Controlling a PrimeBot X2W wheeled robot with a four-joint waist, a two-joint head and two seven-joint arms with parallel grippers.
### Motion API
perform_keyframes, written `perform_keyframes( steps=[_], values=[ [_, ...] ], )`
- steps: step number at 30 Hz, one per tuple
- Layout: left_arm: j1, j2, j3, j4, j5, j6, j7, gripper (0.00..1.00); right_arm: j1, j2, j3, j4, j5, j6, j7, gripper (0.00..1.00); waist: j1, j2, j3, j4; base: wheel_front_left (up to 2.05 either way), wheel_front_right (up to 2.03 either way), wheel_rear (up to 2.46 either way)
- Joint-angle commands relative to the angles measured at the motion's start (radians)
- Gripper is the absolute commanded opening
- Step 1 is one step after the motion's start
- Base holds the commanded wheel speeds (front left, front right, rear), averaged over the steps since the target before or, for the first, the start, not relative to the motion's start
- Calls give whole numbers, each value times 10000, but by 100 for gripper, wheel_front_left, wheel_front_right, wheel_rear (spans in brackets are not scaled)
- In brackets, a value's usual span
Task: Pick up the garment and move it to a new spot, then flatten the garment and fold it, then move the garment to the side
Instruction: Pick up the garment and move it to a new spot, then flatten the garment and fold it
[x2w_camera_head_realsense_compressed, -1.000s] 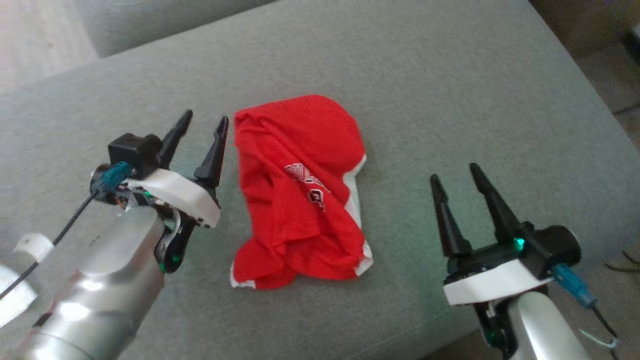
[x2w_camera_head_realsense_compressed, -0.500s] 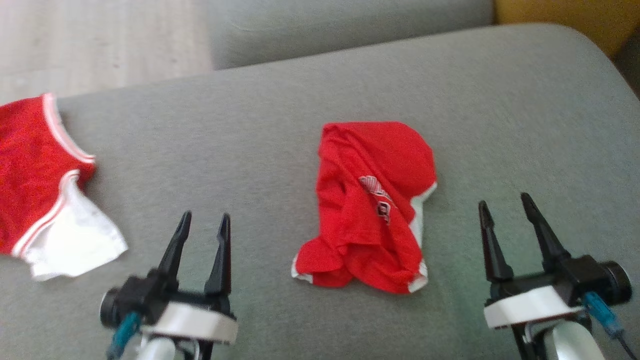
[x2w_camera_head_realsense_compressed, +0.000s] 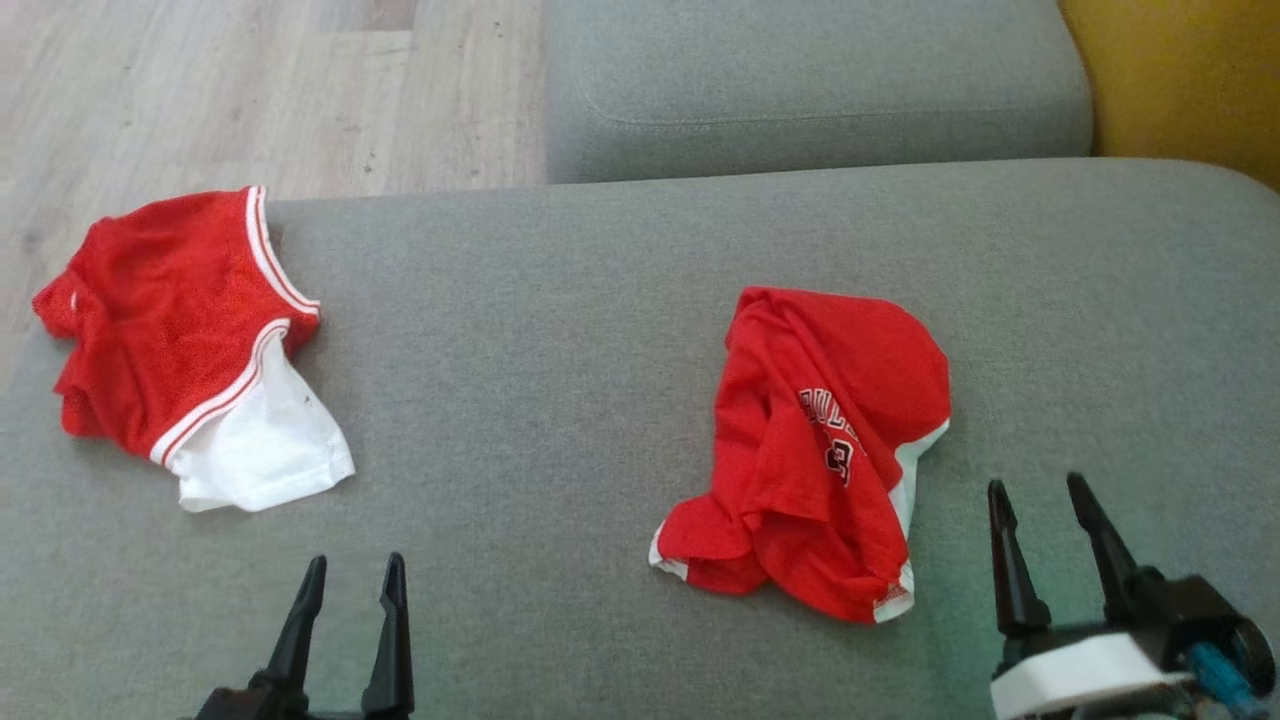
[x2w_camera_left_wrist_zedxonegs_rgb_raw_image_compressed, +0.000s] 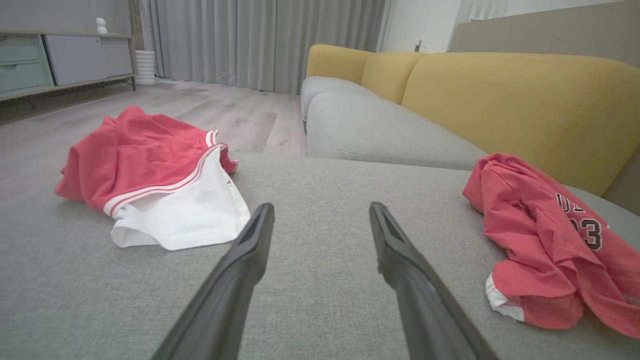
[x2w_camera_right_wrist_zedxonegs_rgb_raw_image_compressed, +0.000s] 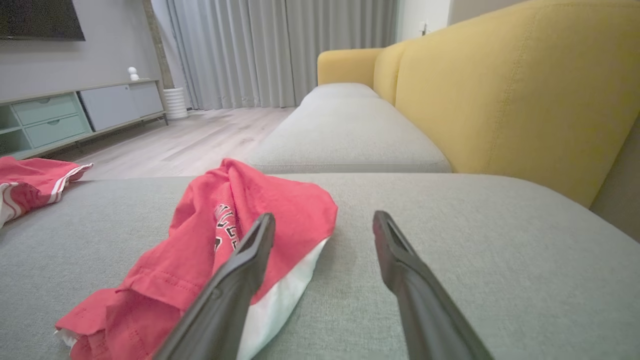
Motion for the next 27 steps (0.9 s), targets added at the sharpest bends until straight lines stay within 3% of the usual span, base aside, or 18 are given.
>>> perform_keyframes(
  steps=[1,12,19,22,27],
  values=[
    [-314,-150,568,-216,191,-140,-95,100,7,-51,195,-143,121,-7,-109,100,1,-1,3,31,0,0,0],
    [-428,-443,1043,70,586,-558,-95,100,-127,-51,369,55,202,-7,-109,100,1,-1,69,-224,0,0,0],
    [-612,-529,782,50,646,-641,-95,100,-232,-51,443,10,181,-7,-109,100,1,-1,133,-391,0,0,0],
    [-907,-560,-67,-51,607,-673,-95,100,-329,-51,440,-85,188,-7,-109,100,1,-1,200,-520,0,0,0],
    [-1705,-341,-3050,154,5,-684,-77,100,-626,-51,653,-251,171,-7,-109,100,1,-1,500,-962,0,0,0]
  ],
)
